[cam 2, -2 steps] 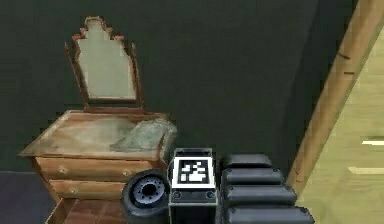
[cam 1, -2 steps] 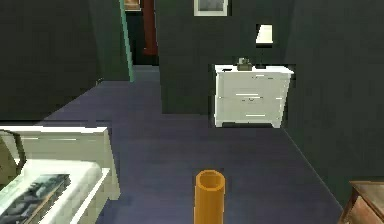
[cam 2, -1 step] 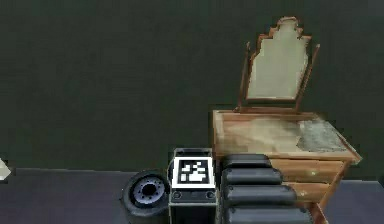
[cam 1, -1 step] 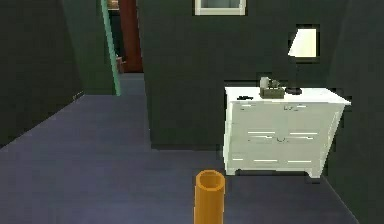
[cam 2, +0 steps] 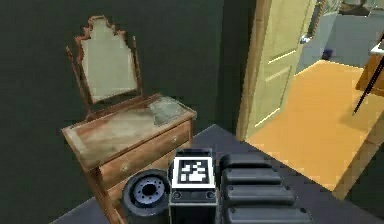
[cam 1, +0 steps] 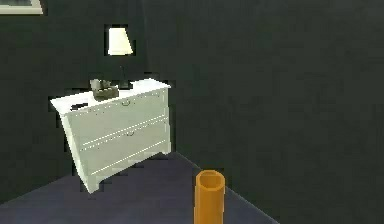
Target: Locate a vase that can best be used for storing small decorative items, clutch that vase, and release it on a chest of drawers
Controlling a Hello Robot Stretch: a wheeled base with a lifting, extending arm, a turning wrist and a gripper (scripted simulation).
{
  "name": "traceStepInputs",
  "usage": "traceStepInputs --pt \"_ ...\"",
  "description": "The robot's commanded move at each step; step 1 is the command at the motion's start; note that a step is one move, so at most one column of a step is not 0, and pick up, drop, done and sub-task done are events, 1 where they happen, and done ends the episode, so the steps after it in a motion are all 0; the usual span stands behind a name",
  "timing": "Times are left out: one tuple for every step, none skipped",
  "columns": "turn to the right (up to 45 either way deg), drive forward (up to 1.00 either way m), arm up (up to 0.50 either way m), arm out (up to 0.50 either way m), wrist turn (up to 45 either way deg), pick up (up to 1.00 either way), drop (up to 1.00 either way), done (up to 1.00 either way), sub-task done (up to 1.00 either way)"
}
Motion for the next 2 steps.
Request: traceStepInputs --pt "15.0 0.0 0.0 0.0 0.0 0.0 0.0 0.0 0.0" --pt "0.0 0.65 0.0 0.0 0.0 0.0 0.0 0.0 0.0"
